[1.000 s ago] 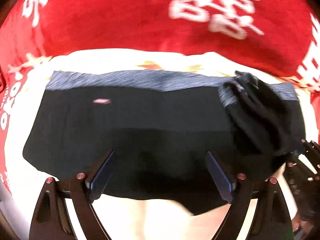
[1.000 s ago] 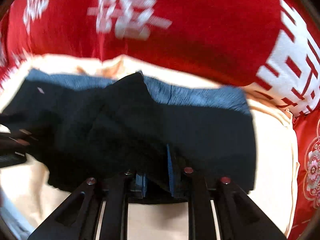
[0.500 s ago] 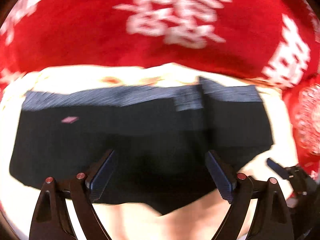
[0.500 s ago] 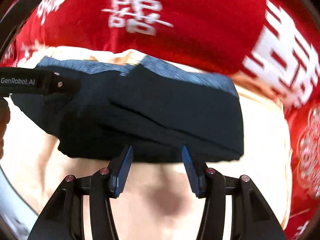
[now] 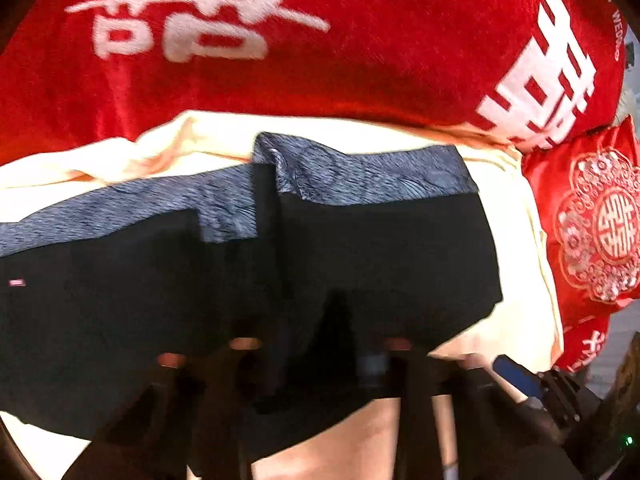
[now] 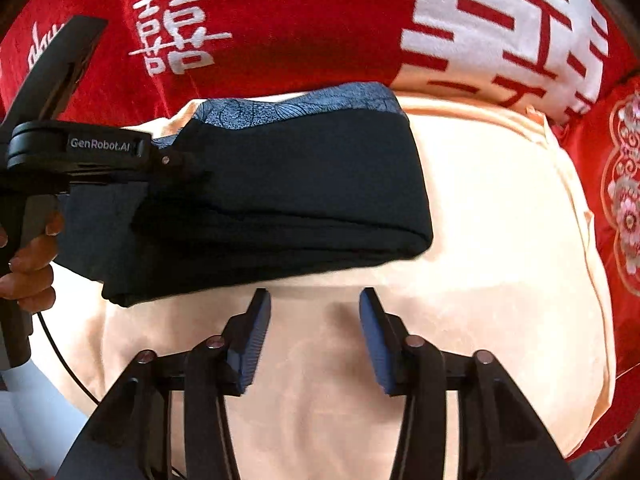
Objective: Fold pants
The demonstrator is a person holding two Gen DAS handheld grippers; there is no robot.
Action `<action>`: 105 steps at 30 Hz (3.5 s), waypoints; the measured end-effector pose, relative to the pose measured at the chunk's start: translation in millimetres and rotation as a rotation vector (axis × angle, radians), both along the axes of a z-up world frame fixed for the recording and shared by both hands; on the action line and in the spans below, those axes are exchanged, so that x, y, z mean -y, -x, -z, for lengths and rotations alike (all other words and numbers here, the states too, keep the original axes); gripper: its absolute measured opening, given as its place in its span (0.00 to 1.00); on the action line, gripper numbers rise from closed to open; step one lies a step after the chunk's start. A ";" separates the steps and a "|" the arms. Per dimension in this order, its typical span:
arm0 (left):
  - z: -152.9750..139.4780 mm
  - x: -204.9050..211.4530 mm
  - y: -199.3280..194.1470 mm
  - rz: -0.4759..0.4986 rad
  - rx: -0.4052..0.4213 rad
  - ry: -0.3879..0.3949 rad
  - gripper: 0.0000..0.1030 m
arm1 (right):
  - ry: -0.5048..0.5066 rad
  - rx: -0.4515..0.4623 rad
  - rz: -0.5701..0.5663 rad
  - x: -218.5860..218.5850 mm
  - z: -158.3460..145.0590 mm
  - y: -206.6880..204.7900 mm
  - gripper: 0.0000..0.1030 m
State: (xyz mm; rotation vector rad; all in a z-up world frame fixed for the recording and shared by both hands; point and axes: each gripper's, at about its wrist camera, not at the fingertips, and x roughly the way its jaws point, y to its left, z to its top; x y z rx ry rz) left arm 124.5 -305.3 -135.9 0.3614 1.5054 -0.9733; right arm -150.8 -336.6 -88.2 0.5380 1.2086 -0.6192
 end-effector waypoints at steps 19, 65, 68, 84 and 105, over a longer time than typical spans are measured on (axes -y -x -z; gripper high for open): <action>8.0 -33.1 26.8 -0.012 0.064 -0.039 0.04 | 0.003 0.090 0.048 82.9 -3.5 -18.4 0.40; 2.1 -200.9 -27.0 -0.331 0.173 -0.241 0.69 | 0.025 -0.026 -0.521 -87.7 44.2 -172.0 0.09; 0.3 -210.6 -30.4 -0.353 0.172 -0.255 0.69 | 0.031 -0.016 -0.514 -100.0 39.8 -180.2 0.10; -1.1 -246.2 -43.1 -0.409 0.152 -0.263 0.71 | -0.031 -0.128 -0.221 -53.5 52.5 -165.5 0.49; 17.2 -263.3 -66.8 -0.440 0.101 -0.223 0.91 | 0.020 -0.234 -0.342 -102.9 43.6 -180.4 0.62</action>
